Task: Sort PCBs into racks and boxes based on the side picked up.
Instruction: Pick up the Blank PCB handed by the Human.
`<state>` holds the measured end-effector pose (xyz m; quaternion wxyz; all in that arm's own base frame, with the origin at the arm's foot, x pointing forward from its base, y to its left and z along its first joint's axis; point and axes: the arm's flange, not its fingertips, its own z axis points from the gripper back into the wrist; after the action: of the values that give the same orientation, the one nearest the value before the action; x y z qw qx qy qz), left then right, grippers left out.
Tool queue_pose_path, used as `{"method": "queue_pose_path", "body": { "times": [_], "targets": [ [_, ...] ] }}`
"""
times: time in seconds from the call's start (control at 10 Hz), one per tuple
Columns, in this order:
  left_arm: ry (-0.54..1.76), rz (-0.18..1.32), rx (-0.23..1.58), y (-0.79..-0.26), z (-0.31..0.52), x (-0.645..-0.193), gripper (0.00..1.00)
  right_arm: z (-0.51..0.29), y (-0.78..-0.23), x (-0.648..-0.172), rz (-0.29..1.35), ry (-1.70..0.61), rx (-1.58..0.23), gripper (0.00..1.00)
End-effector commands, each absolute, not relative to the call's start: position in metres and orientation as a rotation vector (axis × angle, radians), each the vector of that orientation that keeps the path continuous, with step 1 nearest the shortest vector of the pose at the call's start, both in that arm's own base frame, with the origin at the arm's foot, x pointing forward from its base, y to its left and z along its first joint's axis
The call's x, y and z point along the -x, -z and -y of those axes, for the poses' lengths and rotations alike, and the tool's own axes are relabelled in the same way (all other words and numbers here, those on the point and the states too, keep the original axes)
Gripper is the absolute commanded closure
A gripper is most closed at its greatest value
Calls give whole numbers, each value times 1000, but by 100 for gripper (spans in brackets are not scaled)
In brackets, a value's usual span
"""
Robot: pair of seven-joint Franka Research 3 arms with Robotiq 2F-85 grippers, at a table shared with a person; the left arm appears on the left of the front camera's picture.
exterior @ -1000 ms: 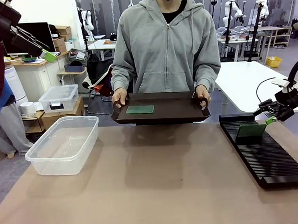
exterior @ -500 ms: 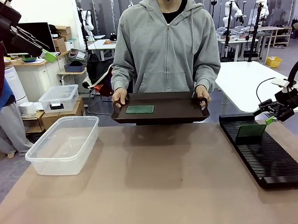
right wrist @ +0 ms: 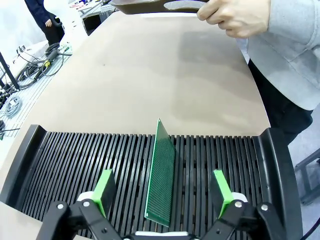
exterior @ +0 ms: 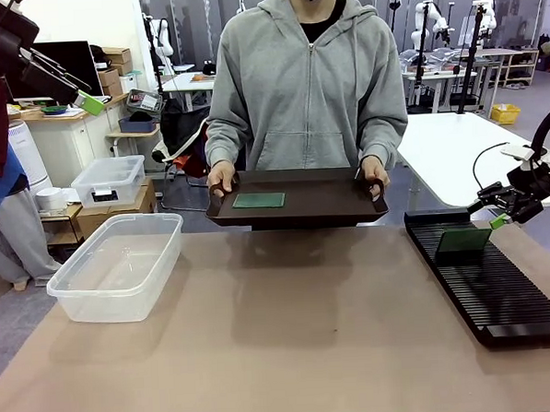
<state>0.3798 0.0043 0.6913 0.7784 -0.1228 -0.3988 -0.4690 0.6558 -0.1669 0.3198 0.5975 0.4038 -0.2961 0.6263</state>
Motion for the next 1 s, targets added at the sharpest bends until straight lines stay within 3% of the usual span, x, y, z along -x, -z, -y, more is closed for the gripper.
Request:
{"method": "queue_pose_path", "body": {
  "times": [0.0, 0.4, 0.6, 0.7, 0.9],
  "targets": [
    [1021, 859, 271, -691, -5, -379, 0, 160, -343, -651, 694, -1418, -913, 0],
    [1021, 859, 271, -691, -5, -379, 0, 116, -457, -612, 659, -1344, -776, 0],
    [1021, 859, 271, -691, -5, -379, 0, 108, -502, -586, 732, -1153, -686, 0],
    [1021, 859, 271, -691, -5, -379, 0, 99, -529, -568, 691, -1077, -709, 0],
    [1021, 859, 271, -691, -5, -379, 0, 86, -567, -530, 664, -965, -575, 0]
  ]
}}
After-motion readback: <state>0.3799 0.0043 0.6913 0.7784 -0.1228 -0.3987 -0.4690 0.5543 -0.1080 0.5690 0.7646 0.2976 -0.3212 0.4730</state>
